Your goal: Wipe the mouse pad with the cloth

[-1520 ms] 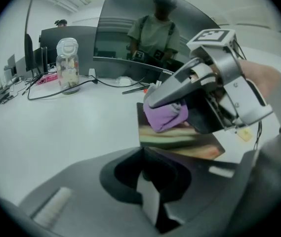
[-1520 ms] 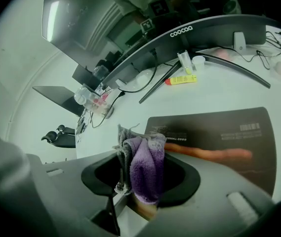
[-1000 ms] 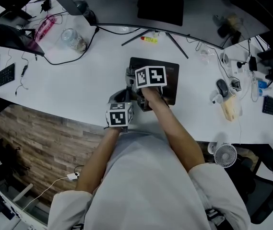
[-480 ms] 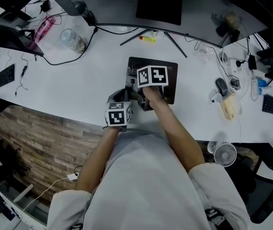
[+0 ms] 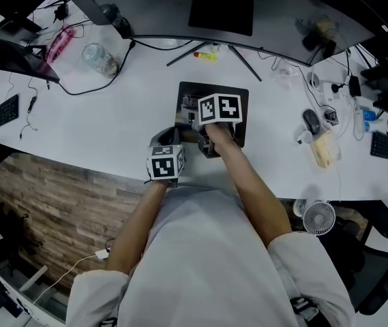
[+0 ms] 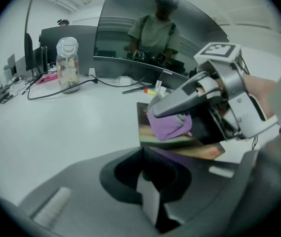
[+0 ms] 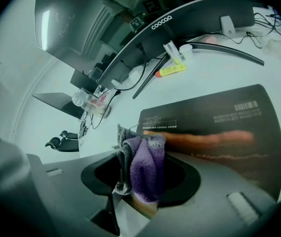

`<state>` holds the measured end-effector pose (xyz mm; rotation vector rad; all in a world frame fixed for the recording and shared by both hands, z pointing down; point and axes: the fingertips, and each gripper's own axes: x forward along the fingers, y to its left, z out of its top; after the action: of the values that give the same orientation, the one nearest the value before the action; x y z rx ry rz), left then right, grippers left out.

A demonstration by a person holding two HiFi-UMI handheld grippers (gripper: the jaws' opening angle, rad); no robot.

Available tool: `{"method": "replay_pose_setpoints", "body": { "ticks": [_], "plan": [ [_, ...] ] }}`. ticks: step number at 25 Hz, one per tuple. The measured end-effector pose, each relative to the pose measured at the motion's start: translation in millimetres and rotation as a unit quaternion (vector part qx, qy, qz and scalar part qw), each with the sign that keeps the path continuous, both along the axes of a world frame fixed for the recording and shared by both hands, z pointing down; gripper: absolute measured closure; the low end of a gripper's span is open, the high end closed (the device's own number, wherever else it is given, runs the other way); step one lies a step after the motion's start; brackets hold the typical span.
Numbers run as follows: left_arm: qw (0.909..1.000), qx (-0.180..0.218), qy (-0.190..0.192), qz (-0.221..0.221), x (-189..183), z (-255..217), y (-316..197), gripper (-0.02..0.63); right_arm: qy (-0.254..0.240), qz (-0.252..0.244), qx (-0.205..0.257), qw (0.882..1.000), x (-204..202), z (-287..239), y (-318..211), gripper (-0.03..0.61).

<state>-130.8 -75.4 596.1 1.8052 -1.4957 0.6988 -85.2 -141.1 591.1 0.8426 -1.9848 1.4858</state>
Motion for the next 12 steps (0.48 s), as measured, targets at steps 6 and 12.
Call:
{"method": "replay_pose_setpoints", "body": {
  "ticks": [6,12],
  "plan": [
    [1.0000,-0.001,0.003,0.000,0,0,0,0.614,-0.004,0.009,-0.002,1.000,13,1,0,0.370],
    [1.0000,-0.003,0.005,0.000,1,0,1,0.614,-0.002,0.020,-0.003,1.000,30,2,2,0.370]
  ]
}}
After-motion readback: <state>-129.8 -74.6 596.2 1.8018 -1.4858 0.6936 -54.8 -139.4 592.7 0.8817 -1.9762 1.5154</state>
